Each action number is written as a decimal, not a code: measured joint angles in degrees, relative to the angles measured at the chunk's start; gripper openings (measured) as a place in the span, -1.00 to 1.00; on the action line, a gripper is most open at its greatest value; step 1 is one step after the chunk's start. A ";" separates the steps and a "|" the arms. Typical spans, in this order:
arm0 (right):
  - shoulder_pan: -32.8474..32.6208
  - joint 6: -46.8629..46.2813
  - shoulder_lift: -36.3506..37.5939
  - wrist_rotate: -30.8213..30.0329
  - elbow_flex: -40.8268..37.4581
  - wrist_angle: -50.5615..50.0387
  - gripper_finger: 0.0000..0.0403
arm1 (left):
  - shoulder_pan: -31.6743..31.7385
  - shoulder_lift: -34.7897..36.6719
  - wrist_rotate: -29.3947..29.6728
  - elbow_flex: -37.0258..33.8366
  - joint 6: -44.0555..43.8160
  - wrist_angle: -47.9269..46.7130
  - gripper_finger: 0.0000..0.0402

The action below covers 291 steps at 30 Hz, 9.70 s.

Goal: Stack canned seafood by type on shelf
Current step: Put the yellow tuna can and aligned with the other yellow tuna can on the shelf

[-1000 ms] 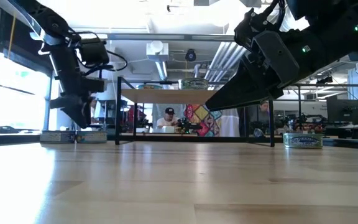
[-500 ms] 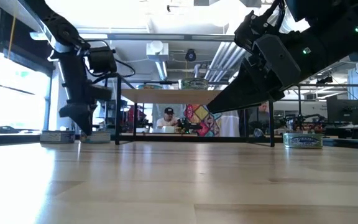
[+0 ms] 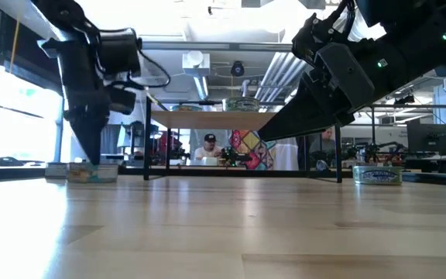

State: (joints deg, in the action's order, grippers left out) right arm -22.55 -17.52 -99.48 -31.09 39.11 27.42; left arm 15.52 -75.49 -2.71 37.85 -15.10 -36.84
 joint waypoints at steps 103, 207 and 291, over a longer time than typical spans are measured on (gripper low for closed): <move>-0.13 44.37 -0.42 9.08 7.85 -9.17 0.37 | -36.86 -25.95 22.83 22.76 16.24 23.71 -1.00; 1.89 1.17 -9.40 9.55 8.85 2.35 0.03 | -41.70 -24.10 44.34 35.78 5.99 -12.16 -0.41; -1.13 2.54 -9.55 6.17 8.81 1.01 0.05 | -7.20 -14.70 44.39 37.86 28.76 -9.59 0.30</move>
State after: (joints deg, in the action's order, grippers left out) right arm -23.68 -14.98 -109.03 -24.92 47.92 28.42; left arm 8.33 -90.19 41.68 75.70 13.66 -46.44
